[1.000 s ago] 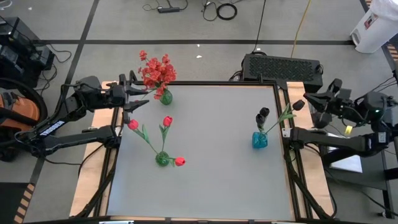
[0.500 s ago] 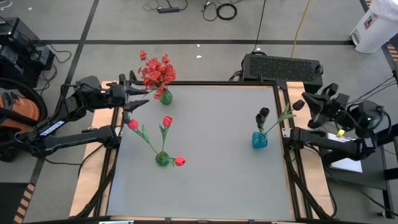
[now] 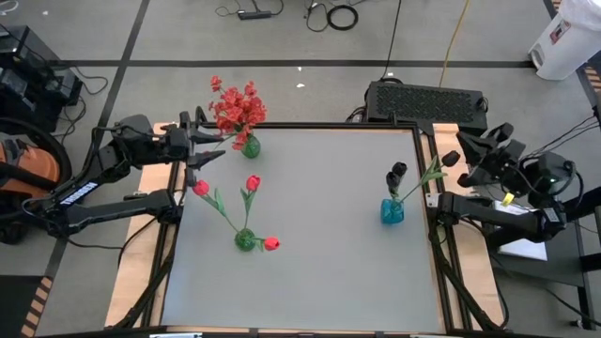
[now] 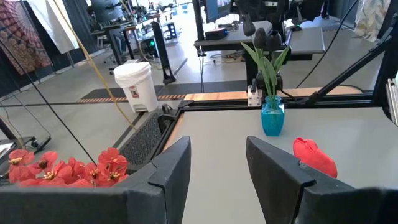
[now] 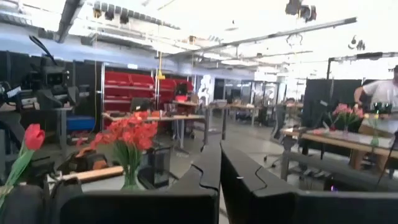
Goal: Sort flowers into vase by color
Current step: Return to Home Position
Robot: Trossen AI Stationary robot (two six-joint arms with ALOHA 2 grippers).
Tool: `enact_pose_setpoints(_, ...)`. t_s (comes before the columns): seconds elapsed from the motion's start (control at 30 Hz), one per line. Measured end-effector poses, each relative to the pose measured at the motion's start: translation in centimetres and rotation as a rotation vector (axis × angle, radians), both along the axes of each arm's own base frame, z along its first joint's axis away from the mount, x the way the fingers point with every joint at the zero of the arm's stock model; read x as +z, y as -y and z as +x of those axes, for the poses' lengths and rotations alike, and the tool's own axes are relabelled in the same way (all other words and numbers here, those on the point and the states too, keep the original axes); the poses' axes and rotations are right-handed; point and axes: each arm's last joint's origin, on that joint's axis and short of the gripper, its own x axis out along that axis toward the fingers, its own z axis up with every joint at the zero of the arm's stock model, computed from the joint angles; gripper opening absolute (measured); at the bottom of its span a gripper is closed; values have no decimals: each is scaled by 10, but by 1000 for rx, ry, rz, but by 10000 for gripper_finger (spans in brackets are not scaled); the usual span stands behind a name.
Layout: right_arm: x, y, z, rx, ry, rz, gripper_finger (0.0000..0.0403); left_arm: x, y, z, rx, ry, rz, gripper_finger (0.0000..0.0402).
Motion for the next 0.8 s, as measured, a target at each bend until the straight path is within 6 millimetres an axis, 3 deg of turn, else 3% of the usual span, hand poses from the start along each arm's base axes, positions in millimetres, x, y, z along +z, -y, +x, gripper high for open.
enact_pose_setpoints(0.8, 2, 0, -1, -3, 3, -26, 0, 0, 0, 0, 0, 0, 0, 164)
